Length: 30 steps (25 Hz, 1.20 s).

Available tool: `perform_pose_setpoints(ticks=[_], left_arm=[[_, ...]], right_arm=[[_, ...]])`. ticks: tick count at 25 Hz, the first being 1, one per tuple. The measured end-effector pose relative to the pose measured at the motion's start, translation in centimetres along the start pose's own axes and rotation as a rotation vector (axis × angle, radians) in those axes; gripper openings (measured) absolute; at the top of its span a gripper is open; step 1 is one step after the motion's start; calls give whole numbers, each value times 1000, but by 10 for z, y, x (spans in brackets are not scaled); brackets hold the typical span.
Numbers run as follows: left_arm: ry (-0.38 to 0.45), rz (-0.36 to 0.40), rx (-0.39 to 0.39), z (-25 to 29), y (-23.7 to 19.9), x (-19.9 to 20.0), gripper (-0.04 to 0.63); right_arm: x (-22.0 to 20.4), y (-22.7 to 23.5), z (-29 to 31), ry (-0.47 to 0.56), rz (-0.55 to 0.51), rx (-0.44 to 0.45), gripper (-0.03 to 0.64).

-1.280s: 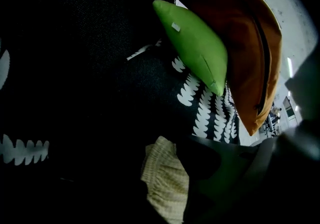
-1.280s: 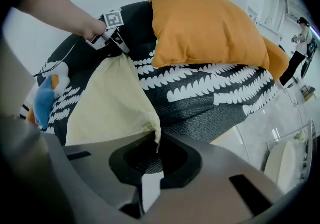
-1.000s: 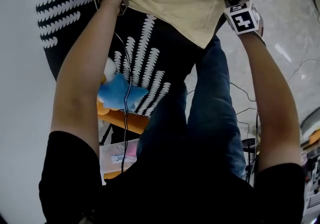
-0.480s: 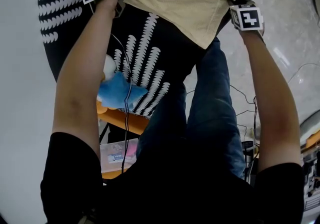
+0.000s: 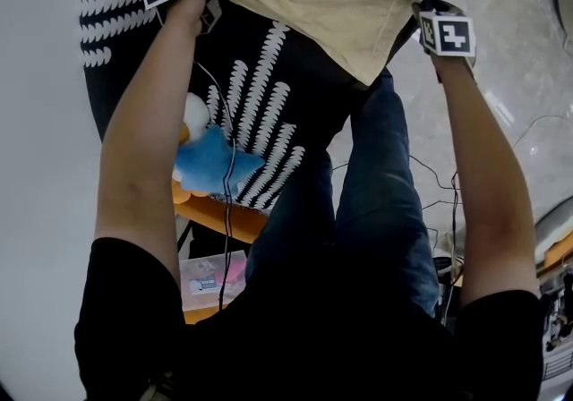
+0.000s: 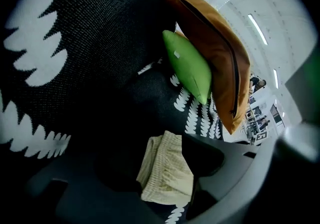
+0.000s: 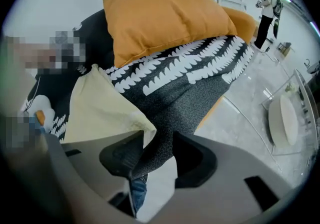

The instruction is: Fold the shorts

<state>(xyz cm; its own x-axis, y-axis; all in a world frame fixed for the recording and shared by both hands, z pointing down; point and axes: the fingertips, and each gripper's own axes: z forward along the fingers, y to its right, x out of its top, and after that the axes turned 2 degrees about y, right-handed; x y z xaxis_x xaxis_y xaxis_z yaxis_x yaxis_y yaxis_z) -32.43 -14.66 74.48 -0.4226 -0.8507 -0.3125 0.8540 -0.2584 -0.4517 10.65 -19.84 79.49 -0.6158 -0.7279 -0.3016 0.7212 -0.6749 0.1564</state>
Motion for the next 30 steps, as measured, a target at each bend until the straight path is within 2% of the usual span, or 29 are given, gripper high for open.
perform_pose_setpoints(ticks=[4, 6, 10, 17, 21, 30], left_arm=[[17, -18, 20, -12, -11, -11, 272], [23, -21, 23, -15, -18, -18, 252], [13, -35, 32, -21, -36, -42, 252], [43, -139, 8, -11, -49, -77, 259], [94, -240, -17, -10, -52, -86, 267], [234, -568, -136, -3, -48, -107, 270]], right_arm=[[5, -10, -13, 31, -53, -4, 189], [8, -17, -18, 51, -63, -2, 187], [12, -38, -23, 111, -78, 0, 183], [1, -62, -16, 115, -113, 26, 181], [3, -74, -16, 134, -124, 27, 179], [5, -101, -12, 150, -175, 45, 176]])
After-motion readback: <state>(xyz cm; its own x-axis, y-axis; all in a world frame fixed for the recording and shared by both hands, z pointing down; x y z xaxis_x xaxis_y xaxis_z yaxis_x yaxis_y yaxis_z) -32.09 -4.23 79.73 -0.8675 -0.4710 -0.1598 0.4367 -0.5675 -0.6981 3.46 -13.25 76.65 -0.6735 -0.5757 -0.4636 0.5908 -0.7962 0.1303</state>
